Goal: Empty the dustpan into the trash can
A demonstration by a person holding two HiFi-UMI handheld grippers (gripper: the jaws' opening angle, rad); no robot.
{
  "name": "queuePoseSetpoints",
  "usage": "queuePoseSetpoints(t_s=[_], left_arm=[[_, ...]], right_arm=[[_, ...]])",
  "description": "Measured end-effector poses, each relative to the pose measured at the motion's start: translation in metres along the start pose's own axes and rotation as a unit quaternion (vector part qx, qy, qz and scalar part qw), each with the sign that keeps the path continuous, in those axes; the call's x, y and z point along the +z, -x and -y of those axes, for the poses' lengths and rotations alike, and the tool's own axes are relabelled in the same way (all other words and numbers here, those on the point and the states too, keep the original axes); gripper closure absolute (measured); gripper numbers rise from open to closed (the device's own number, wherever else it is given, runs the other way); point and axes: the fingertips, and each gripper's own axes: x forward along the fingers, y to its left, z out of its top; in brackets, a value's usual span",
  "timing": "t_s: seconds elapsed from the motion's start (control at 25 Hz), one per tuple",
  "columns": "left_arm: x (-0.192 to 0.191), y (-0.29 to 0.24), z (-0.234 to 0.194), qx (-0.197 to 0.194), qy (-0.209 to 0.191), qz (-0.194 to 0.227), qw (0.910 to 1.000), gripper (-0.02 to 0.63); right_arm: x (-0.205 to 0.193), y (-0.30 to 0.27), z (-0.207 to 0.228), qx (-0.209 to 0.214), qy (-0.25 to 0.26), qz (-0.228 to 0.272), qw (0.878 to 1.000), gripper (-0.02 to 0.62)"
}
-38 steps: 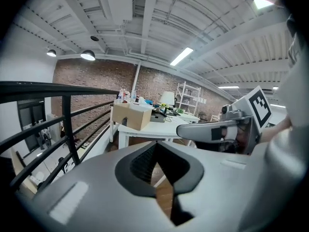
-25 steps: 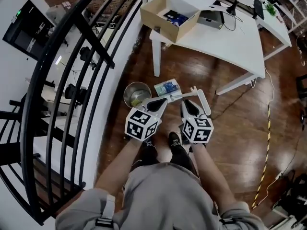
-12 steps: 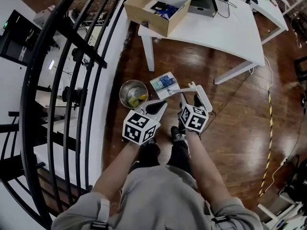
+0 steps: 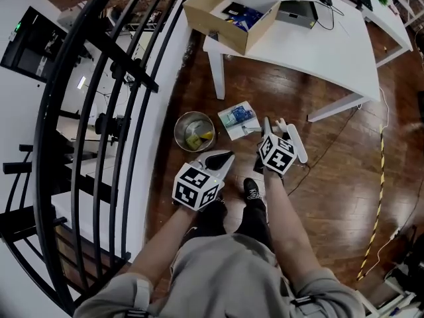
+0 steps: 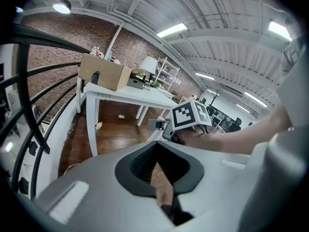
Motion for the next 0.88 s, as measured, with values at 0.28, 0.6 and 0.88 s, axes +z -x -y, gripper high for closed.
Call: queuePoseSetpoints(t_s=[0.28,0.6,0.88], left_arm=[[-0.005,-0.002,0.000,0.001,0.011,-0.008,0.9999,0.600],[-0.001,-0.003,-0.010,0.017,0.015,-0.007,0.9997,0.600],[0.003,0.008,-0.018,0.044,0.016,0.001,0.9989,0.600]], right_arm=[[0.014,-0.006,0.017,-0.030,0.017,0.012,0.999,0.413],[0.041,0.005,0.021,0.005,0.056,0.051,0.997,0.419],[0.087,0.047,0.020,0.058,0.095,0.095,0.989,0.422]])
